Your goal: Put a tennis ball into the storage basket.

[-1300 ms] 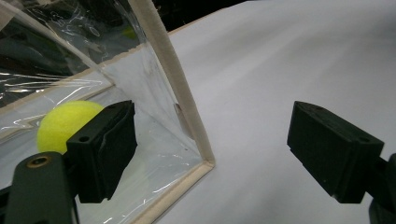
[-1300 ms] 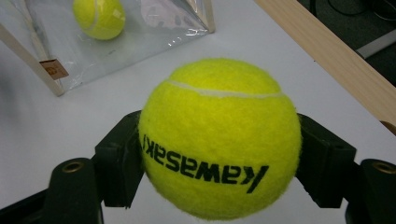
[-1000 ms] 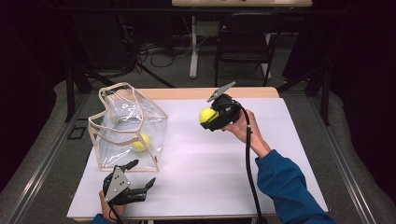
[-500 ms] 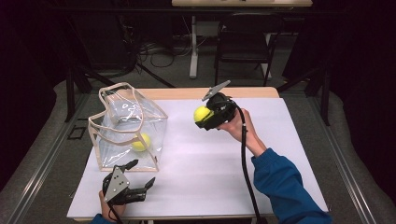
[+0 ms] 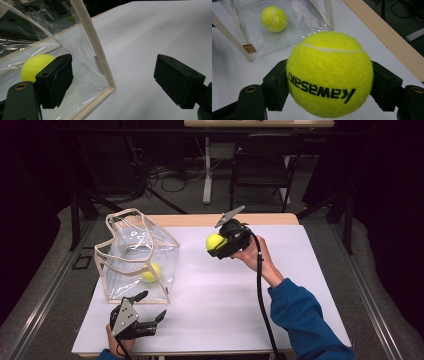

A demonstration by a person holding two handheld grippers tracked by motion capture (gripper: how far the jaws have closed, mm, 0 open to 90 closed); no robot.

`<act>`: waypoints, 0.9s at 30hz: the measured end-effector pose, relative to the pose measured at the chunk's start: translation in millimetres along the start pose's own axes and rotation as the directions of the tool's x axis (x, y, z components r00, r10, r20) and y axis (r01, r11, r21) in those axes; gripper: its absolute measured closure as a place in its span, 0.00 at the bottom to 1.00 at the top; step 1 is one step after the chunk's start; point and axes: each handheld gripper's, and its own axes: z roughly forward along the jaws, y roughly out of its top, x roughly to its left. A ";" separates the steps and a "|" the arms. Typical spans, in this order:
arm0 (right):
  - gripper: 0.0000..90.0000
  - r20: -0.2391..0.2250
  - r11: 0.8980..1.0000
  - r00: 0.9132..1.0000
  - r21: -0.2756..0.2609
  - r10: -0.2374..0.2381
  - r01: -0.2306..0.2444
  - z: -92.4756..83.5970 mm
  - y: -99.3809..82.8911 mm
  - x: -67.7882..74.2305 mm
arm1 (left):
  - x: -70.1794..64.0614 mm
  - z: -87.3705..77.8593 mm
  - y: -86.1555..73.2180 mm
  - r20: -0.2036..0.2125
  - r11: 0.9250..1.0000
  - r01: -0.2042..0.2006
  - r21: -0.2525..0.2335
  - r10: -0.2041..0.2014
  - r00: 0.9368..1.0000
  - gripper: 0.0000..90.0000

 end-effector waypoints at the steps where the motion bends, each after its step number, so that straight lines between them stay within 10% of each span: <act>1: 0.29 0.003 1.000 1.000 -0.002 -0.005 0.005 -0.2 0.8 0.6 | 0.1 0.1 -0.1 0.002 1.000 0.000 0.000 0.000 1.000 0.18; 27: 0.29 0.002 0.999 1.000 -0.034 -0.026 0.026 1.0 23.2 2.5 | -0.4 -0.3 0.2 -0.002 1.000 -0.001 -0.002 0.001 1.000 0.18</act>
